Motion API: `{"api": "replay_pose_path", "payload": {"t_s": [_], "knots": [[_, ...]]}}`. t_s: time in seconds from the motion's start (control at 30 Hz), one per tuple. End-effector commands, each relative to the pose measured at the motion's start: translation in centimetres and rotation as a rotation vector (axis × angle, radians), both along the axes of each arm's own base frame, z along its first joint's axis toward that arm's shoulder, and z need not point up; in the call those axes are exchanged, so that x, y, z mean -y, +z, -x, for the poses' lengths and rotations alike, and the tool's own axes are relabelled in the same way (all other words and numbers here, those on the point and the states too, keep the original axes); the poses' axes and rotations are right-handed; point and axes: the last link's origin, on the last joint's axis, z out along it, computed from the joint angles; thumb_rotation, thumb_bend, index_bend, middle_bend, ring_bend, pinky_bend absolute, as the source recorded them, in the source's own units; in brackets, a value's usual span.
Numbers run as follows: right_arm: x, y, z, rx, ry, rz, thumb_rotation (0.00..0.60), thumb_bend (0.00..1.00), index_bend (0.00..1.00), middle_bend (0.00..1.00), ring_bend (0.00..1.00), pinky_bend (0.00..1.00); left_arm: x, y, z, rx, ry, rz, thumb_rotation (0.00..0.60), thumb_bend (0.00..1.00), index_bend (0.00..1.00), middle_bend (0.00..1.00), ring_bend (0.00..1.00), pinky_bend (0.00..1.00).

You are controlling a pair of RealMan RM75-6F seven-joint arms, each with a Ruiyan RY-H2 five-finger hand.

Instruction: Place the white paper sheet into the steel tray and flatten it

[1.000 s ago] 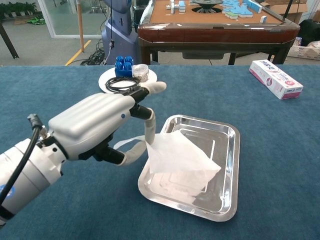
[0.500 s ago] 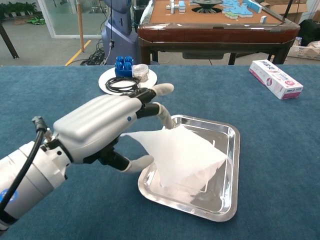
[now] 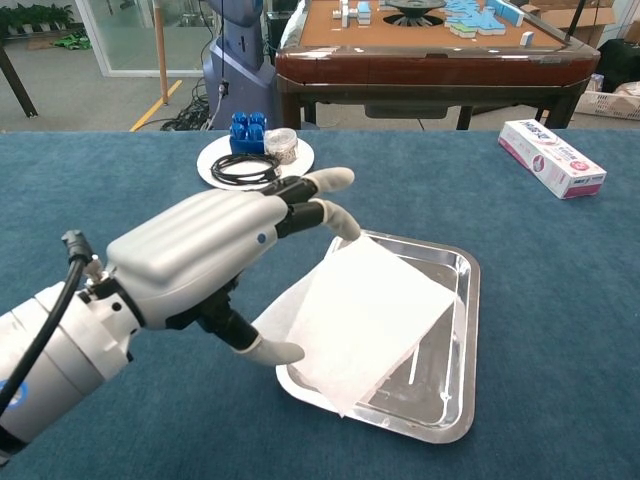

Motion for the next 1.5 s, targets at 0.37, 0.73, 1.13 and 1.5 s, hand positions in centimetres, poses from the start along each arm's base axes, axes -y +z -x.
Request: {"api": "replay_pose_path", "payload": {"t_s": [0.37, 0.73, 1.13, 1.5], "knots": [[0.0, -0.2, -0.1, -0.006, 0.000, -0.008, 0.600, 0.00, 0.34, 0.23, 0.14, 0.02, -1.8, 3.3, 1.4, -0.136, -0.064, 0.071, 0.600, 0.34, 0.18, 0.70, 0.72, 0.95], [0.1, -0.1, 0.2, -0.018, -0.024, -0.019, 0.600, 0.00, 0.35, 0.23, 0.14, 0.07, -3.6, 4.0, 1.7, -0.335, -0.270, 0.044, 0.600, 0.42, 0.18, 0.99, 0.93, 1.00], [0.1, 0.5, 0.4, -0.009, -0.039, -0.002, 0.600, 0.00, 0.35, 0.23, 0.14, 0.07, -4.2, 2.0, 2.4, -0.458, -0.422, 0.011, 0.600, 0.44, 0.16, 1.00, 0.90, 1.00], [-0.1, 1.0, 0.4, 0.005, -0.037, 0.017, 0.600, 0.00, 0.35, 0.23, 0.14, 0.07, -3.9, -0.1, 3.0, -0.550, -0.449, 0.024, 0.600, 0.44, 0.16, 0.98, 0.89, 1.00]]}}
